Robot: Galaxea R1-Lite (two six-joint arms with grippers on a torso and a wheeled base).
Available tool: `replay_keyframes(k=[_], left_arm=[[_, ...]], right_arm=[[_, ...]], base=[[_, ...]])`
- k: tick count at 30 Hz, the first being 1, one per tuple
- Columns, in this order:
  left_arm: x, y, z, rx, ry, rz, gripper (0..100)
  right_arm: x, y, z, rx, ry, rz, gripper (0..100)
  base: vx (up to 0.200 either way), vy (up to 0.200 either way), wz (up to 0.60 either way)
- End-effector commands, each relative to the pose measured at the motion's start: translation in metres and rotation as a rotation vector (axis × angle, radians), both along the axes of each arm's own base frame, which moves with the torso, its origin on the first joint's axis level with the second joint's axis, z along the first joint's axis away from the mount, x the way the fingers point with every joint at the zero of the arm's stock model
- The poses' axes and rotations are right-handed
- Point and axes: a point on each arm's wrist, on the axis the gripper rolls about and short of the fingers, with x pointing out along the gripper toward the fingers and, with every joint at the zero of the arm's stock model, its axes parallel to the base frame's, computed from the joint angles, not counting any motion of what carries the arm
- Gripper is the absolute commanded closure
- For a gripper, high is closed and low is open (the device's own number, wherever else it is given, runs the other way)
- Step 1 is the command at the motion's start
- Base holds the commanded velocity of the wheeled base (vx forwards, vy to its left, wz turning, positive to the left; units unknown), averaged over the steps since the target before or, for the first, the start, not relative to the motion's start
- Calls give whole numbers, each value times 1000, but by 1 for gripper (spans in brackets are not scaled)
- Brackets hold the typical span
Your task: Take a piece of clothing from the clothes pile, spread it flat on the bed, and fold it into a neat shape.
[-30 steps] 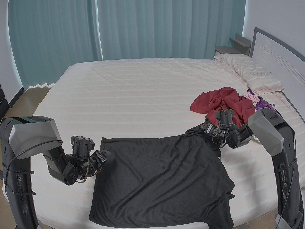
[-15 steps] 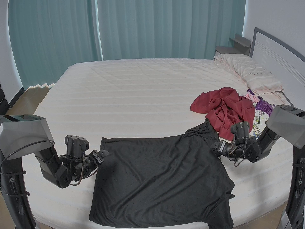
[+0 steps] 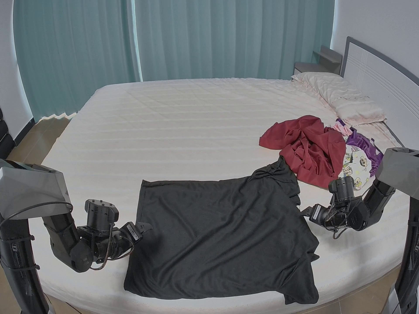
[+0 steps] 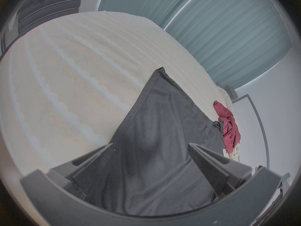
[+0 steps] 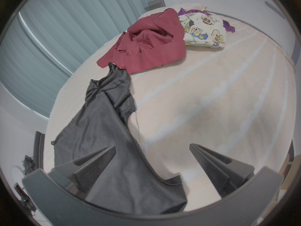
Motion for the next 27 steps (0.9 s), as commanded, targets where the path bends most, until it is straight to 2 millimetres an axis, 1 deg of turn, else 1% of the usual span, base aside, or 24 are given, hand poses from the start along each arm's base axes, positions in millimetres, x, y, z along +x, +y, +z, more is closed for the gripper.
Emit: replay_keyframes(k=[1,4,8,9,11,13,14,15,21,22,27], left_arm=[[0,-1,-14,16,39,-4,0],[1,0,-17,36,40,17,0],[-3,3,-19,84,55,17,0],[-7,4,-20,105,66,4,0],[-23,8,-24,179,116,-59,0],[-27,9,-23,200,120,-78,0],[-34,10,-23,231,131,-111,0],[-36,11,-23,236,140,-117,0],[-38,3,-34,248,165,-155,0],[-40,-3,-40,260,176,-177,0],[-45,-7,-45,301,192,-185,0]], right_arm=[[-1,-6,-8,-72,22,-4,0],[-1,-7,-12,-113,31,10,0],[0,-8,-10,-118,21,9,0],[0,-8,-9,-118,19,9,0],[-1,-11,-9,-117,20,3,0],[-1,-11,-9,-117,20,2,0],[0,-12,-8,-116,15,-3,0],[0,-12,-8,-115,14,-4,0],[-5,-13,-6,-117,18,-2,0],[-5,-13,-3,-114,12,-2,0],[-7,-17,-3,-116,19,-14,0]], base=[[0,0,0],[0,0,0],[0,0,0],[0,0,0],[0,0,0],[0,0,0],[0,0,0],[0,0,0],[0,0,0],[0,0,0],[0,0,0]])
